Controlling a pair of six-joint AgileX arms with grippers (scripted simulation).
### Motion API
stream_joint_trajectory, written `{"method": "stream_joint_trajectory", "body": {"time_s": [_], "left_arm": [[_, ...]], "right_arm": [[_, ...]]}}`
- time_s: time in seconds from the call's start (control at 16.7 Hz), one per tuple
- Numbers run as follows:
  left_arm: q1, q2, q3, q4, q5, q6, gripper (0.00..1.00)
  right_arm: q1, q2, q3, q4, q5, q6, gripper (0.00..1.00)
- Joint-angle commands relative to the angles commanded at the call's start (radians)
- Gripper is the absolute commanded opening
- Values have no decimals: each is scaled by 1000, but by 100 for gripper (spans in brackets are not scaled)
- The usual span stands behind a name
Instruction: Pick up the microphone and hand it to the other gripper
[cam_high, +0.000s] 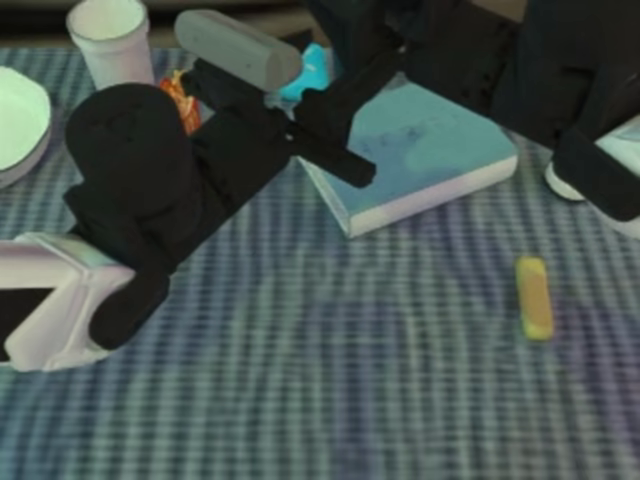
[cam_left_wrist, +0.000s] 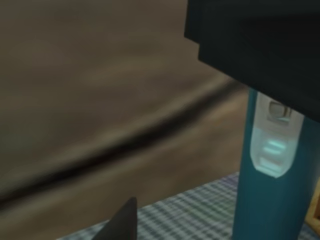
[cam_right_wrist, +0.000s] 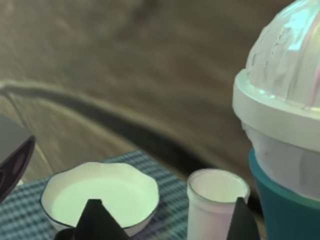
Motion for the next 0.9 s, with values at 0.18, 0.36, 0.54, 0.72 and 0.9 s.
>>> {"method": "stream_joint_trajectory", "body": {"time_s": [0.18, 0.36, 0.54, 0.72, 0.9], "left_arm": [[0, 0, 0, 0, 0, 0, 100], [12, 8, -12, -1, -17, 13, 100], [30, -64, -82, -7, -9, 12, 100], [56, -196, -203, -14, 6, 11, 100], [70, -260, -266, -14, 17, 9, 100]], "right_arm": [[0, 0, 0, 0, 0, 0, 0], [-5, -10, 8, 1, 9, -5, 0], [-39, -38, -23, -1, -27, 0, 0], [-87, -83, -63, 2, -82, -2, 0], [-119, -109, -90, 2, -117, -7, 0]]}}
